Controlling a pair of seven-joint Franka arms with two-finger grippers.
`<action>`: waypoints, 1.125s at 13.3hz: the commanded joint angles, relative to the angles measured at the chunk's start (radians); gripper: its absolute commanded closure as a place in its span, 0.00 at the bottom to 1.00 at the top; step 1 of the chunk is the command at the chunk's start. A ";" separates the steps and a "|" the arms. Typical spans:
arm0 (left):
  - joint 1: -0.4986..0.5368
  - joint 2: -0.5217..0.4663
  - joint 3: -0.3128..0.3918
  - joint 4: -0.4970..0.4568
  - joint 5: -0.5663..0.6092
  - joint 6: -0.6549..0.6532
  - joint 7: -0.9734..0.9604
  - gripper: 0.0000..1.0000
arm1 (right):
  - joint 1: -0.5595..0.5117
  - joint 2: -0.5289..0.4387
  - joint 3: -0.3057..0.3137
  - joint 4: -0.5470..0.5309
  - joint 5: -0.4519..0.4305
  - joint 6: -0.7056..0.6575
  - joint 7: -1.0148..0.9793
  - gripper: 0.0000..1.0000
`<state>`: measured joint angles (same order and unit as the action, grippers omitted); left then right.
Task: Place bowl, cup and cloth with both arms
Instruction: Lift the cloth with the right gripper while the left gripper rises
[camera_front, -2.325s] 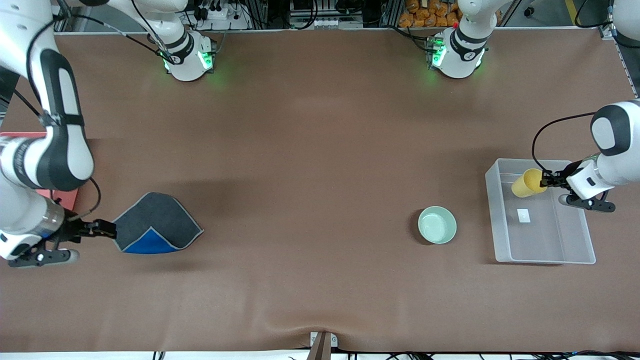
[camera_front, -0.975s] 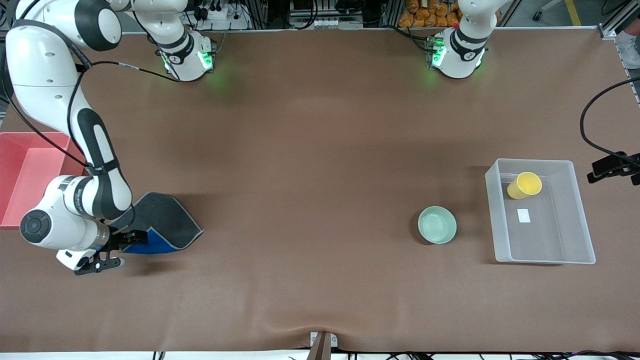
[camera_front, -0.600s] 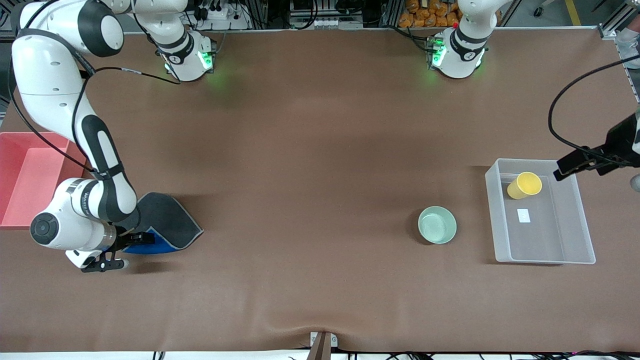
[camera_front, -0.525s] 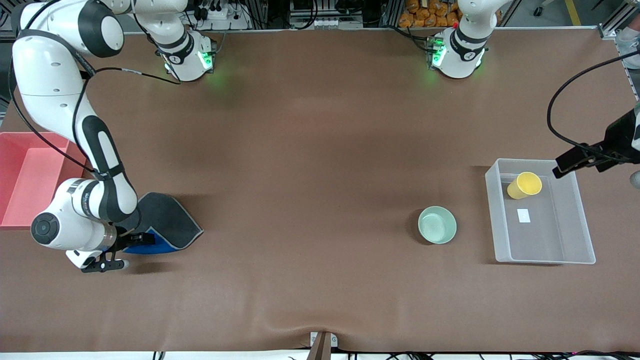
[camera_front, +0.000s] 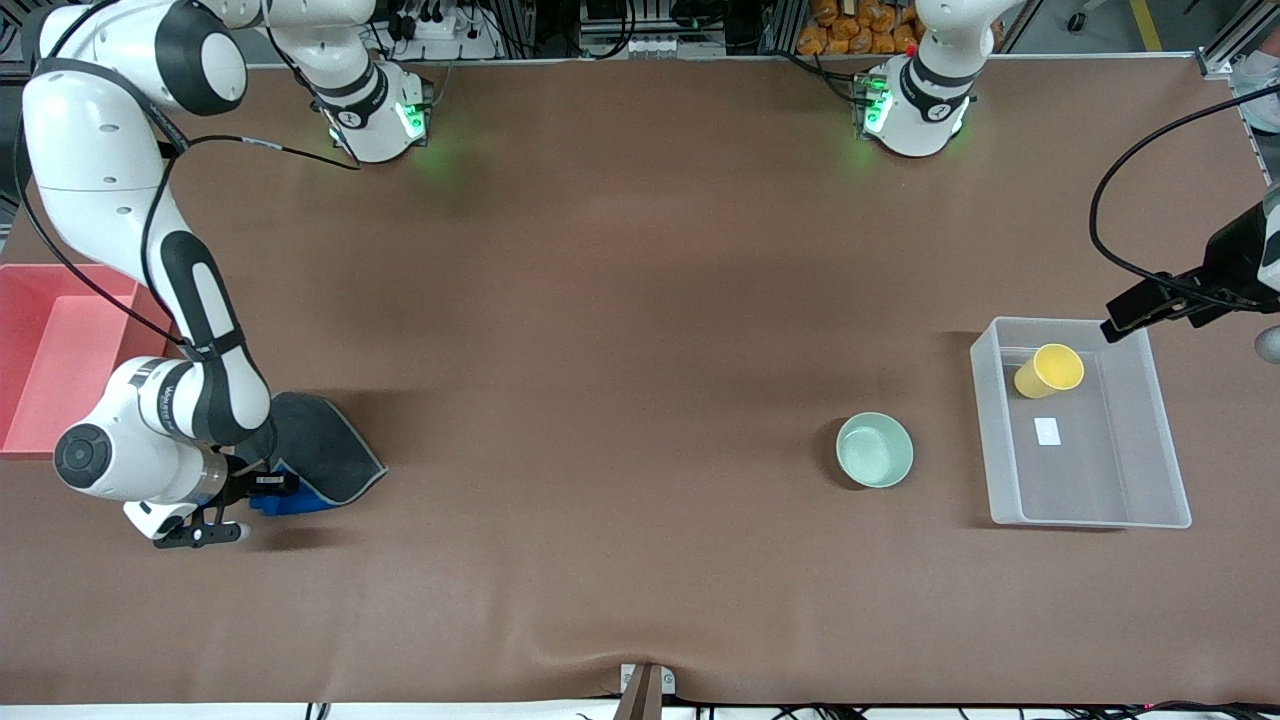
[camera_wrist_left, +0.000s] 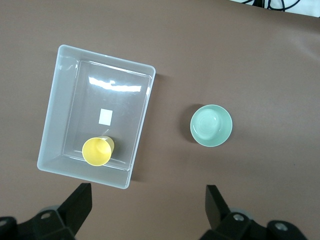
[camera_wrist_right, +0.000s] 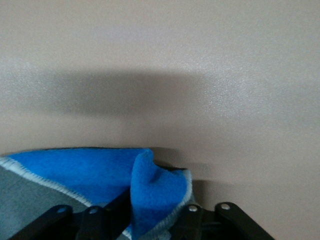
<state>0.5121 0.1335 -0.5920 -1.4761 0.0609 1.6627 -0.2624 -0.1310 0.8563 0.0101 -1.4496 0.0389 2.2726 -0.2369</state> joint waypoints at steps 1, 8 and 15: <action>0.011 -0.025 -0.011 -0.004 -0.004 -0.018 -0.012 0.00 | -0.009 0.009 0.008 0.003 0.010 0.001 -0.007 1.00; 0.011 -0.023 -0.025 -0.004 -0.004 -0.017 -0.014 0.00 | -0.005 -0.114 0.007 0.008 0.001 -0.097 -0.058 1.00; 0.009 -0.020 -0.038 -0.003 -0.003 -0.017 -0.003 0.00 | -0.007 -0.281 -0.051 0.002 -0.121 -0.287 -0.050 1.00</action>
<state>0.5121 0.1321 -0.6196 -1.4755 0.0609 1.6609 -0.2624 -0.1320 0.6331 -0.0262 -1.4180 -0.0257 2.0156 -0.2819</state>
